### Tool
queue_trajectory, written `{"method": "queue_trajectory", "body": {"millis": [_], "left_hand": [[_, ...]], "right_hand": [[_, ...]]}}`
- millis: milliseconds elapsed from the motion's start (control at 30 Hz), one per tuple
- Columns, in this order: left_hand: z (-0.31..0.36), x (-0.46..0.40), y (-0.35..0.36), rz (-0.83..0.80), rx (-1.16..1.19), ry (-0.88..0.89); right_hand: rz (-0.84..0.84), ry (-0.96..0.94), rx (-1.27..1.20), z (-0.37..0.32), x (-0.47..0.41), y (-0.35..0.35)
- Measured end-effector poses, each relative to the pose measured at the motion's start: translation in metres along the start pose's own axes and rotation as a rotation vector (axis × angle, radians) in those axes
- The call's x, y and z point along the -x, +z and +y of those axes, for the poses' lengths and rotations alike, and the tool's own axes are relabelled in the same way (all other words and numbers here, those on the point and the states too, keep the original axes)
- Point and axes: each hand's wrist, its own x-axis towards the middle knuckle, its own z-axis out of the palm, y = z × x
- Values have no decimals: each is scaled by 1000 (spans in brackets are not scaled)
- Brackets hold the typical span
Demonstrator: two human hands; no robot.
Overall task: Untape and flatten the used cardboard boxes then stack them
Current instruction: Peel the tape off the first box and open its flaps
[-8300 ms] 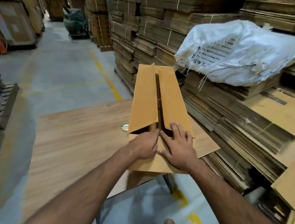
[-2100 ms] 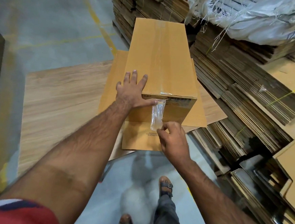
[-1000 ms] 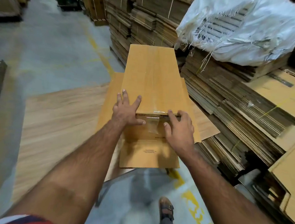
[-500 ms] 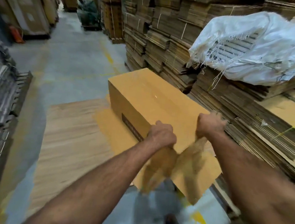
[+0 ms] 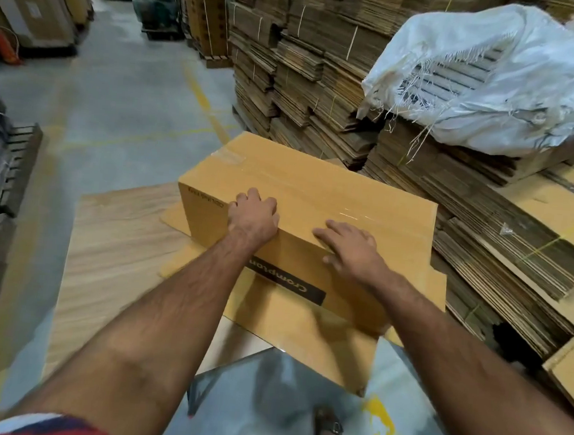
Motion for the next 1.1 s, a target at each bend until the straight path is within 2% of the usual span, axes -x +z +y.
{"method": "queue_trajectory", "body": {"millis": [67,200,300,400,500,600,733,867,967,1033,1100], "left_hand": [[-4,-7,-2,1,-11,-51],[-17,-22,-2,-48,60,-238],[-22,-26,-1,-156,224,-433],[-24,-25,-7,-236,266,-506],[-22,-14,-15,-269,218,-526],[-10,10,-21,-328,79,-515],[-3,33,-24,-370,2,-385],[-4,52,-32,-374,-13,-319],[-5,67,-33,-318,2,-225],[-11,70,-35,-312,20,-218],[-18,70,-38,-316,30,-182]], "right_hand": [[-37,78,1,19,-2,-14],[44,460,335,15,-8,-28],[72,624,142,-6,-16,-17],[168,577,81,-4,-18,-5],[156,522,111,7,-20,-3],[33,505,94,13,-34,-10],[-182,461,-94,-8,-45,-36],[-393,200,-123,-85,-46,-22],[-291,204,-131,-141,-38,7],[-193,218,-116,-151,-33,17],[-147,141,-63,-141,-30,18]]}}
